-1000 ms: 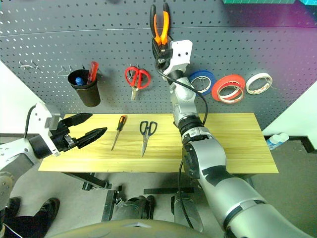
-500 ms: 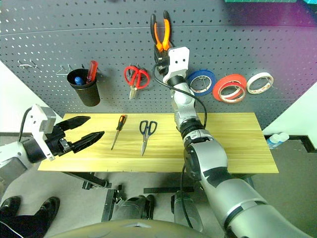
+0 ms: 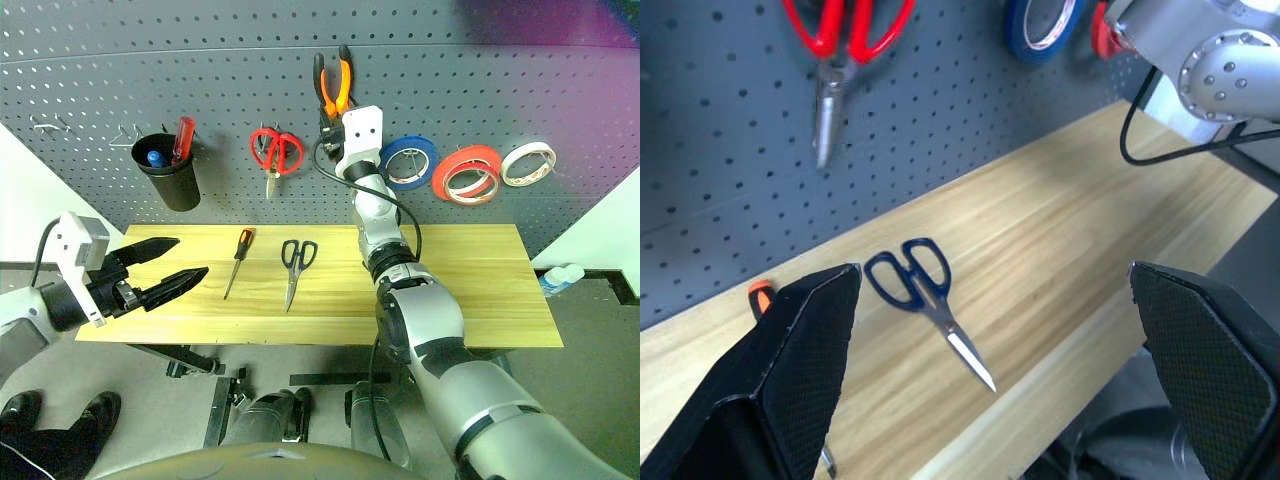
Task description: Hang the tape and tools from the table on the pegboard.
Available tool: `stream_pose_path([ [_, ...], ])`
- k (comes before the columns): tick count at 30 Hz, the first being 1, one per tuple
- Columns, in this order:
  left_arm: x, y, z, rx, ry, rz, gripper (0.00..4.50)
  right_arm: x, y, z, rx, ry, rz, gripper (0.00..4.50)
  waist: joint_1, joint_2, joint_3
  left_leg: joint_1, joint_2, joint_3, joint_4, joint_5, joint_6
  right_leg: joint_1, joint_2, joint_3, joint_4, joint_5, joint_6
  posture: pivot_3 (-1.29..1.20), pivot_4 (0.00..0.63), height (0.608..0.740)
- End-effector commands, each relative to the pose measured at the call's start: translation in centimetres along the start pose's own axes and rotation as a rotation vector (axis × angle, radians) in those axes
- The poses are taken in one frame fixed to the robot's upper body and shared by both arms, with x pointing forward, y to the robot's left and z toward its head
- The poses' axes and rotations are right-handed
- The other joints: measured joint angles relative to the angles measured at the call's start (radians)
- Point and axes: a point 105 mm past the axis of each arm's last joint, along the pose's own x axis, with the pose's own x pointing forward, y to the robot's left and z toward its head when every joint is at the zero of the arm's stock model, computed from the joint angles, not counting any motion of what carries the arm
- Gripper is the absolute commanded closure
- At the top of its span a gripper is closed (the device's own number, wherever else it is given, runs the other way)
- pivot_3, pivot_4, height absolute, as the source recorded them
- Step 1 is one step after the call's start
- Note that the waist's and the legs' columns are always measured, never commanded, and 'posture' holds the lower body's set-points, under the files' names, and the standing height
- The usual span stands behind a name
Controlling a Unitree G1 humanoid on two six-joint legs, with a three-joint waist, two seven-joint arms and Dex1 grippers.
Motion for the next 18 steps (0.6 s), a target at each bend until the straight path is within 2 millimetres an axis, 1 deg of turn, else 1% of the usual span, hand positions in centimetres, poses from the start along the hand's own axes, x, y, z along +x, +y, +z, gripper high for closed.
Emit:
stream_pose_path([
  [1,-0.6,0.0,1.0,0.035,-0.016,0.013,0.00,0.0,-1.0,0.4,-0.026,-0.018,-0.031,2.42,0.000,0.000,0.003,0.000,0.000,0.000,0.000,0.000,0.000,0.000,0.000,0.000,0.000,0.000,0.000,0.00,0.186,0.740],
  [9,-0.6,-0.2,0.8,0.027,-0.013,0.011,0.00,-0.9,-1.5,-0.8,-0.037,0.019,-0.043,2.42,0.000,-0.002,0.014,0.000,0.000,0.000,0.000,0.000,0.000,0.001,0.000,0.000,-0.001,0.000,0.000,0.00,0.200,0.740],
  [12,-0.7,-0.2,0.8,0.026,-0.010,0.011,0.00,-1.0,-1.6,-1.0,-0.022,0.023,-0.044,1.39,0.001,-0.004,0.016,0.000,0.001,0.000,0.000,0.000,0.000,0.001,0.000,0.000,-0.002,0.000,0.000,0.00,0.205,0.740],
  [16,-0.8,-0.3,0.8,0.026,-0.007,0.013,0.00,-1.1,-1.7,-1.0,-0.055,0.022,-0.059,0.08,0.001,-0.005,0.021,0.000,0.001,0.000,0.000,0.000,0.000,0.003,0.000,-0.001,-0.005,0.000,0.000,0.00,0.206,0.740],
  [18,-0.8,-0.3,0.8,0.023,-0.008,0.012,0.00,-1.1,-1.6,-1.0,-0.047,0.020,-0.057,0.02,0.001,-0.005,0.024,0.000,0.001,0.000,0.000,0.000,0.001,0.003,0.000,-0.001,-0.006,0.000,-0.001,0.00,0.209,0.740],
])
